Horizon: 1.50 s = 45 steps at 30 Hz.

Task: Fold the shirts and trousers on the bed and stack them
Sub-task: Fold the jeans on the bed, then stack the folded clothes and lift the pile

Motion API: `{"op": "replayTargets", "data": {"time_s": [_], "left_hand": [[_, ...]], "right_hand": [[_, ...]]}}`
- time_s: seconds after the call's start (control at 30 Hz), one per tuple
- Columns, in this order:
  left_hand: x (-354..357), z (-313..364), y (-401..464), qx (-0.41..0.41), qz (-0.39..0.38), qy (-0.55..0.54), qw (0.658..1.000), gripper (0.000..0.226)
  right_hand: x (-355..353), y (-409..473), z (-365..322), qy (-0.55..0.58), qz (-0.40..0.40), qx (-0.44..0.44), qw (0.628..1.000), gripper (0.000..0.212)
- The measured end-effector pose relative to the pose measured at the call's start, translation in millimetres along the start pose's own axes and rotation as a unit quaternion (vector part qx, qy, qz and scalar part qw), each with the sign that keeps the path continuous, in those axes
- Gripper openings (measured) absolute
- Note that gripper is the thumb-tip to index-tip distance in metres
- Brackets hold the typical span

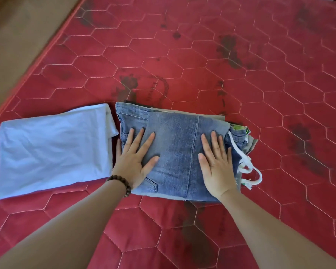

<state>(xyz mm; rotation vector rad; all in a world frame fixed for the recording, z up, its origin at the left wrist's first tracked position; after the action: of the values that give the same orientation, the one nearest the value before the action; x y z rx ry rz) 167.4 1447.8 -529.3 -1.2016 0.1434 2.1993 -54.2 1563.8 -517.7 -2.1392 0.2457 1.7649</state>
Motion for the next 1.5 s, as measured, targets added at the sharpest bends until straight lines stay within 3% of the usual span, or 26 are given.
{"op": "replayTargets", "data": {"time_s": [0.27, 0.37, 0.47, 0.57, 0.67, 0.8, 0.97, 1.1, 1.27, 1.4, 1.5], "left_hand": [[-21.0, 9.9, -23.0, -0.007, 0.036, 0.051, 0.998, 0.069], [-57.1, -12.1, -56.5, -0.051, 0.068, 0.061, 0.995, 0.071], [-104.4, -60.8, -89.0, -0.137, 0.117, 0.033, 0.983, 0.069], [-146.8, -118.8, -108.2, -0.232, 0.156, 0.007, 0.96, 0.074], [-170.2, -171.6, -111.2, -0.293, 0.179, -0.051, 0.938, 0.078], [-180.0, -216.6, -100.5, -0.349, 0.182, -0.167, 0.904, 0.078], [-185.9, -223.2, -82.3, -0.27, 0.149, -0.235, 0.922, 0.069], [-186.0, -228.0, -84.5, -0.282, 0.11, -0.277, 0.912, 0.065], [-187.6, -234.7, -94.1, -0.296, 0.088, -0.305, 0.901, 0.058], [-198.1, -221.1, -96.6, -0.267, 0.089, -0.267, 0.922, 0.058], [-214.5, -197.6, -97.0, -0.24, 0.116, -0.243, 0.933, 0.054]], "right_hand": [[-27.1, -17.1, -26.4, -0.057, 0.084, 0.069, 0.992, 0.059], [-47.3, -27.3, -70.1, -0.061, 0.123, 0.031, 0.99, 0.057], [-50.8, -28.7, -145.4, -0.012, 0.076, -0.077, 0.994, 0.056], [-35.2, -10.3, -215.6, 0.05, -0.023, -0.127, 0.99, 0.056], [-14.0, 21.9, -263.3, 0.071, -0.063, -0.128, 0.987, 0.066], [5.5, 68.9, -289.9, 0.09, -0.081, -0.053, 0.991, 0.079], [25.4, 85.7, -298.1, 0.087, -0.154, 0.02, 0.984, 0.09], [30.0, 74.3, -299.6, 0.051, -0.135, 0.04, 0.989, 0.086], [34.5, 61.7, -298.9, 0.144, -0.207, 0.118, 0.96, 0.092], [24.3, 46.5, -306.0, 0.287, -0.169, 0.111, 0.936, 0.076], [-2.7, 34.5, -305.4, 0.304, -0.119, 0.094, 0.94, 0.061]]}}
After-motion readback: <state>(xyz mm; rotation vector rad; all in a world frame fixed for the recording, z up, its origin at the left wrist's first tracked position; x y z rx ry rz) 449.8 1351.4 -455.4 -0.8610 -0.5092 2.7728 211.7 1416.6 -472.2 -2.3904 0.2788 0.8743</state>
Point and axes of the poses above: each hand's wrist, its own y-axis towards the middle knuckle, its own x-axis out of the palm, z = x × y, the point moved 3 cm from there along y, towards the middle knuckle, and after that the axes turned 15 degrees about -y, right-handed, at the moved point
